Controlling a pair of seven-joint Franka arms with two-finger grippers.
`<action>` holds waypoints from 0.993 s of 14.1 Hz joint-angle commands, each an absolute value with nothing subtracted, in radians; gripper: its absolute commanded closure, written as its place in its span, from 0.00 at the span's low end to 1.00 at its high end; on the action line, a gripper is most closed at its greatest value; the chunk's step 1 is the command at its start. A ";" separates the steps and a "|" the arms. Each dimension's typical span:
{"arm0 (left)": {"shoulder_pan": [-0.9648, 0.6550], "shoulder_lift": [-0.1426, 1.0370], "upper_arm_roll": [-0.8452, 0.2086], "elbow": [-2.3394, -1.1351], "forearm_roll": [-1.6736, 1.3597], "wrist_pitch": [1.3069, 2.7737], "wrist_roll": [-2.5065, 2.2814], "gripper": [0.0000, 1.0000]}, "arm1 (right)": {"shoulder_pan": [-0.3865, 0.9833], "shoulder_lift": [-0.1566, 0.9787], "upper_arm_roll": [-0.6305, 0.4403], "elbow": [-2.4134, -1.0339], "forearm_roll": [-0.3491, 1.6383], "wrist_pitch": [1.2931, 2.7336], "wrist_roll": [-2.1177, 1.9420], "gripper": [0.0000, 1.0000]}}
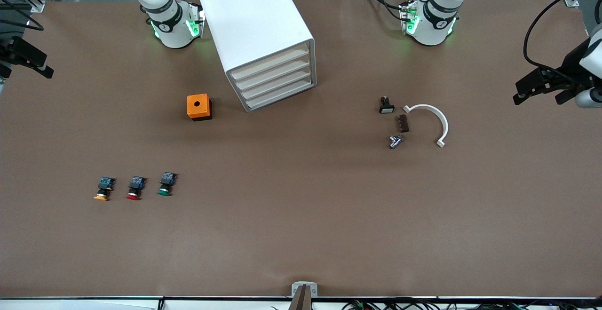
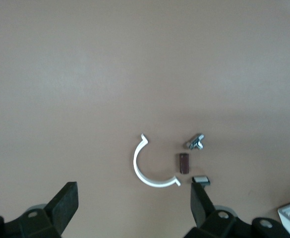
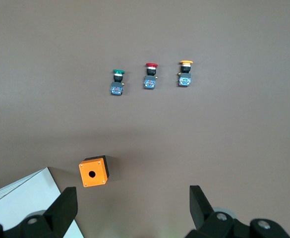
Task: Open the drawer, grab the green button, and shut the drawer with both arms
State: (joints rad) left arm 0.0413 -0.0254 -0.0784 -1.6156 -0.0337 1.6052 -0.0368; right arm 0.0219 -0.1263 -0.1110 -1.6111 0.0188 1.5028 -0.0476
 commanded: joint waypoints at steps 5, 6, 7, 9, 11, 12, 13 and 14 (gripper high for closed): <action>0.043 -0.011 -0.092 -1.586 -0.015 1.565 -0.025 0.00 | 0.009 -0.146 -0.112 -1.629 0.023 1.487 -0.055 0.00; 0.044 -0.011 -0.091 -1.586 -0.017 1.565 -0.025 0.00 | 0.009 -0.146 -0.112 -1.629 0.023 1.483 -0.055 0.00; 0.046 -0.011 -0.091 -1.586 -0.017 1.565 -0.026 0.00 | 0.009 -0.146 -0.112 -1.629 0.023 1.483 -0.055 0.00; 0.046 -0.006 -0.091 -1.586 -0.017 1.566 -0.026 0.00 | 0.009 -0.146 -0.112 -1.629 0.025 1.485 -0.055 0.00; 0.048 -0.008 -0.091 -1.585 -0.018 1.568 -0.025 0.00 | 0.012 -0.146 -0.110 -1.629 0.028 1.485 -0.055 0.00; 0.043 -0.008 -0.091 -1.585 -0.017 1.568 -0.025 0.00 | 0.012 -0.146 -0.110 -1.629 0.028 1.485 -0.055 0.00; 0.043 -0.008 -0.091 -1.585 -0.017 1.568 -0.026 0.00 | 0.011 -0.146 -0.110 -1.629 0.028 1.485 -0.055 0.00; 0.043 -0.008 -0.091 -1.585 -0.018 1.568 -0.025 0.00 | 0.012 -0.146 -0.110 -1.629 0.028 1.485 -0.055 0.00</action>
State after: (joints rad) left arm 0.0404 -0.0191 -0.0839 -1.6116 -0.0336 1.5860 -0.0366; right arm 0.0213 -0.1263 -0.1168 -1.6138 0.0187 1.4872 -0.0476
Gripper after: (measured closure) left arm 0.000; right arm 0.000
